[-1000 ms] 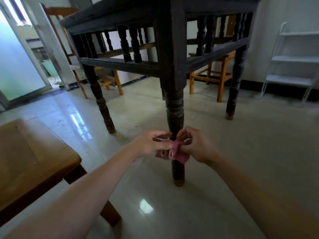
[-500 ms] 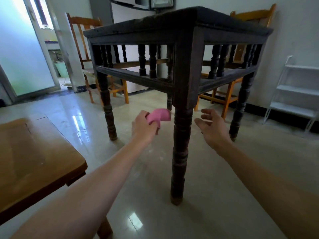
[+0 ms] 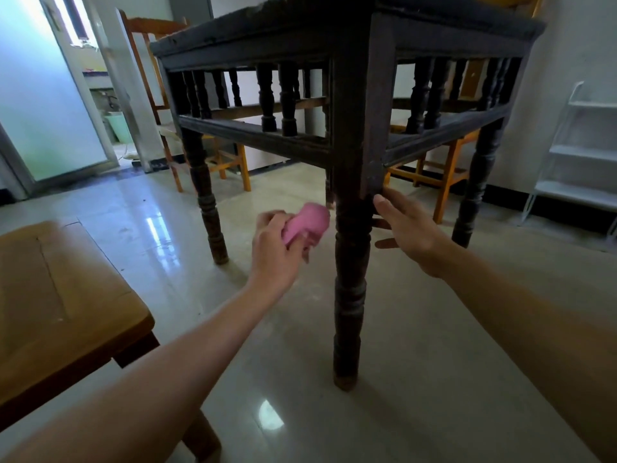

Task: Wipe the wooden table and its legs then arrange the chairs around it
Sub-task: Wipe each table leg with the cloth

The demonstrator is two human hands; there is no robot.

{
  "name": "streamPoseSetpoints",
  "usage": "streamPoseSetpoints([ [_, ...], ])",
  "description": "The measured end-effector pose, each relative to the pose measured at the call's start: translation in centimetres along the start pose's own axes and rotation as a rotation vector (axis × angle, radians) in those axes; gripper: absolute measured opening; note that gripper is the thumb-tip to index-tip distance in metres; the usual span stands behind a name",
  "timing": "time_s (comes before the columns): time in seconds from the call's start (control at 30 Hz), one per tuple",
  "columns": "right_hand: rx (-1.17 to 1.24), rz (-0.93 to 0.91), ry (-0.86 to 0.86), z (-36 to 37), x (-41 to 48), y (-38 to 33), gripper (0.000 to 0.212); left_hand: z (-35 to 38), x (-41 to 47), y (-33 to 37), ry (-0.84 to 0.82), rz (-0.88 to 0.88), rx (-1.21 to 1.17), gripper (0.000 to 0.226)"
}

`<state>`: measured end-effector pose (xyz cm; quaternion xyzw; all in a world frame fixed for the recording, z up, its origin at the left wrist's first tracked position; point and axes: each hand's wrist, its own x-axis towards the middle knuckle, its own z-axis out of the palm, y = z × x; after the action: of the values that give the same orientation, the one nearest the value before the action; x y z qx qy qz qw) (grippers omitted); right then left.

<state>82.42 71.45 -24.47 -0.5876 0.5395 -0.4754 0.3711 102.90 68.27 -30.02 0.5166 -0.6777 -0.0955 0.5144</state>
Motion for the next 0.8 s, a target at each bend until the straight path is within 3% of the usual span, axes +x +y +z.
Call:
streamPoseSetpoints([
  [0.07, 0.022, 0.018, -0.007, 0.5, -0.2, 0.3, 0.046, 0.7, 0.2, 2.5, -0.009, 0.077, -0.087, 0.02],
  [0.17, 0.06, 0.015, -0.025, 0.6, -0.5, 0.8, 0.045, 2.9, -5.0, 2.7, -0.47, 0.333, -0.04, 0.011],
  [0.23, 0.062, 0.018, -0.037, 0.3, -0.6, 0.9, 0.046, 3.0, -7.9, 1.1, -0.715, 0.328, 0.022, 0.007],
  [0.27, 0.066, 0.023, -0.048, 0.1, -0.5, 0.9, 0.047, 2.8, -7.7, 0.1, -0.664, 0.284, 0.039, 0.008],
  [0.37, 0.08, 0.045, -0.067, -0.1, -0.4, 1.1, 0.048, 2.1, -3.5, -1.3, -0.172, 0.163, 0.067, 0.011],
  [0.43, 0.068, 0.044, -0.05, 0.3, -0.6, 1.5, 0.047, 2.3, -1.2, -0.3, 0.042, 0.086, -0.035, 0.019],
  [0.47, 0.066, 0.036, -0.041, 0.6, -0.6, 1.8, 0.047, 2.7, -0.9, 0.4, 0.038, 0.101, -0.057, 0.026],
  [0.53, 0.066, -0.001, -0.031, 1.2, -0.9, 2.1, 0.045, 3.7, -2.6, 1.1, -0.176, 0.21, -0.062, 0.035],
  [0.67, -0.031, -0.089, -0.016, 2.0, -1.7, 3.4, 0.049, 4.4, -8.2, -3.0, -0.69, 0.241, 0.182, 0.018],
  [0.73, -0.097, -0.103, -0.002, 2.2, -2.0, 4.2, 0.055, 4.0, -7.6, -5.0, -0.616, 0.147, 0.202, 0.017],
  [0.8, -0.14, -0.112, 0.009, 2.5, -2.0, 4.8, 0.058, 3.8, -4.6, -5.1, -0.322, -0.012, 0.011, 0.018],
])
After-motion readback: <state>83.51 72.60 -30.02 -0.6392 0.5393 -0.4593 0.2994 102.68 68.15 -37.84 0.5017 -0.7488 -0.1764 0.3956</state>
